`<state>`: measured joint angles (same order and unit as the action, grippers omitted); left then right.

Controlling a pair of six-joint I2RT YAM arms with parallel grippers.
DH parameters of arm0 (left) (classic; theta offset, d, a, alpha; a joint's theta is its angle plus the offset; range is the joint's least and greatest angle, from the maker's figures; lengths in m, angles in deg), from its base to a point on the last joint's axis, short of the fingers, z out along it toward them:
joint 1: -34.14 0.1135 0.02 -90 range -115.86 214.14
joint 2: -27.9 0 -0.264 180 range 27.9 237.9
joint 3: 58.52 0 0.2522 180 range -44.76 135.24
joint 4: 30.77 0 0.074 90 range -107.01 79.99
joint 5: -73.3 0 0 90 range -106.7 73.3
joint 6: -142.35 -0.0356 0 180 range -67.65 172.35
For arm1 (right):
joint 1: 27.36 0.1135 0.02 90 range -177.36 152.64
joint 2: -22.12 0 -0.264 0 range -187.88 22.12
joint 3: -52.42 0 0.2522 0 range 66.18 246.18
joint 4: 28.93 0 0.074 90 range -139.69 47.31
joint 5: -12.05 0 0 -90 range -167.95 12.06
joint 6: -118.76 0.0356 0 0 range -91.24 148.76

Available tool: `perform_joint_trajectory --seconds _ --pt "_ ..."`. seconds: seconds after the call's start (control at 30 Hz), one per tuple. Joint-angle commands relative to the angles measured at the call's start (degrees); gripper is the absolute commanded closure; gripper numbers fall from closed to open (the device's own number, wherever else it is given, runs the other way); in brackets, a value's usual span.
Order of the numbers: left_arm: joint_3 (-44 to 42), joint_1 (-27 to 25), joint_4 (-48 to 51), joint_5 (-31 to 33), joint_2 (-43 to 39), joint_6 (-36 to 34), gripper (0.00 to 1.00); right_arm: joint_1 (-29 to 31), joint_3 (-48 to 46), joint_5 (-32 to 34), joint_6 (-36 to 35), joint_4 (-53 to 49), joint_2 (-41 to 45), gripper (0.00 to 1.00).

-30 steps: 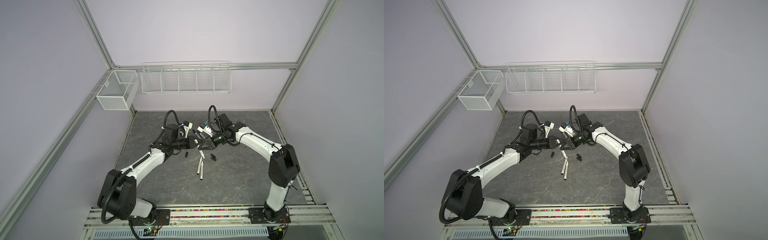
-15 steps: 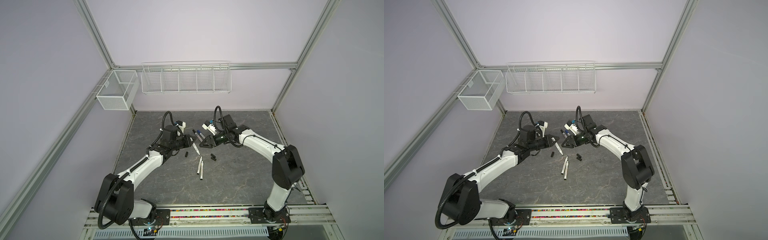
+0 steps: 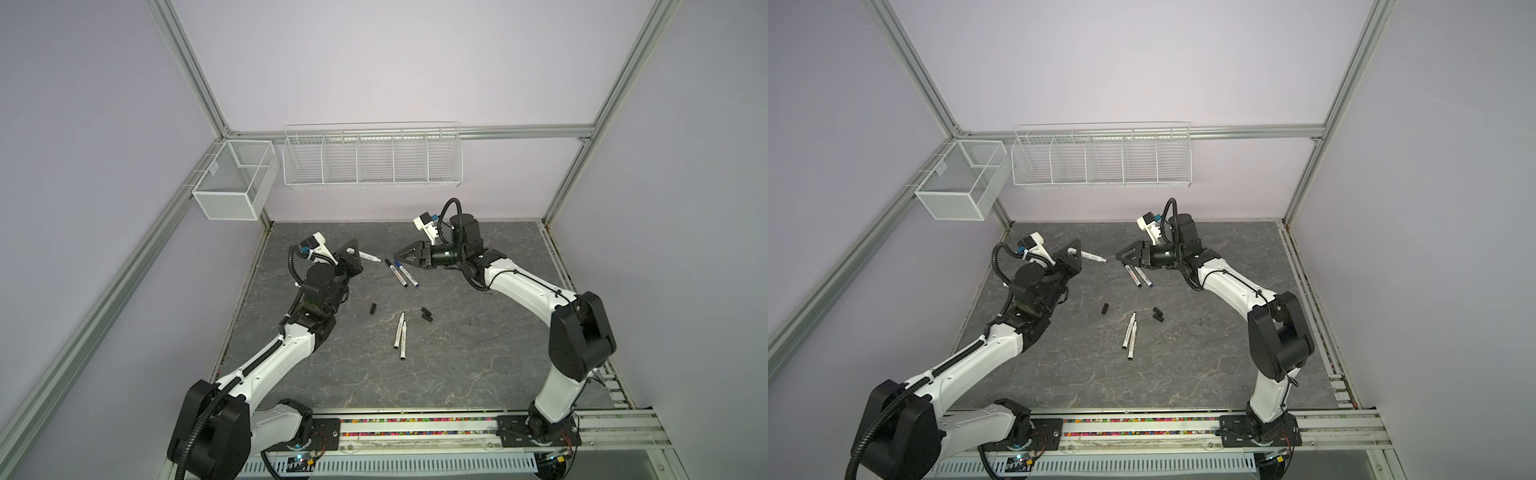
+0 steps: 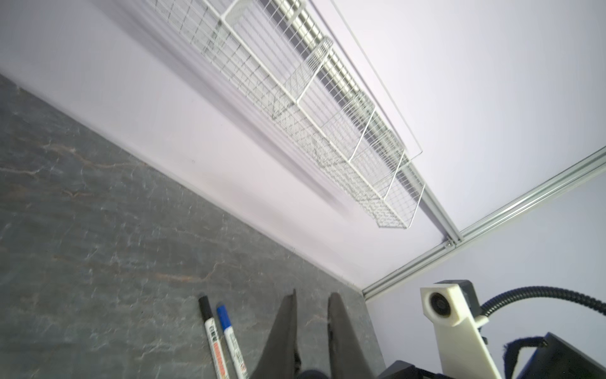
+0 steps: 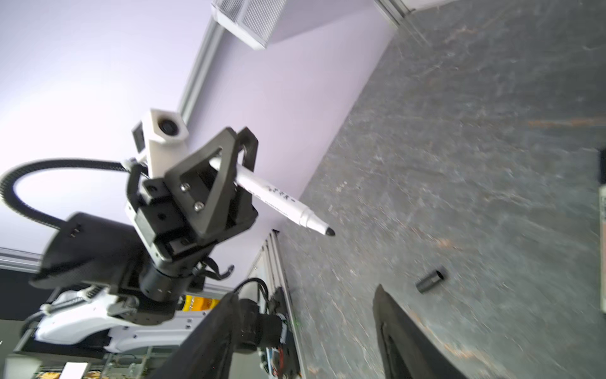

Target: Insert the pens into the pen caps

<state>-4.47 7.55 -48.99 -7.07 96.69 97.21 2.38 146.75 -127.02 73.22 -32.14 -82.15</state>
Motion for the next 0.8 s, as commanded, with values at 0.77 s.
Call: perform_joint_trajectory --seconds 0.77 --pt "-1.76 -4.81 -27.97 5.35 9.18 -13.6 1.0 5.15 7.43 8.91 67.01 71.63 -21.83 0.44"
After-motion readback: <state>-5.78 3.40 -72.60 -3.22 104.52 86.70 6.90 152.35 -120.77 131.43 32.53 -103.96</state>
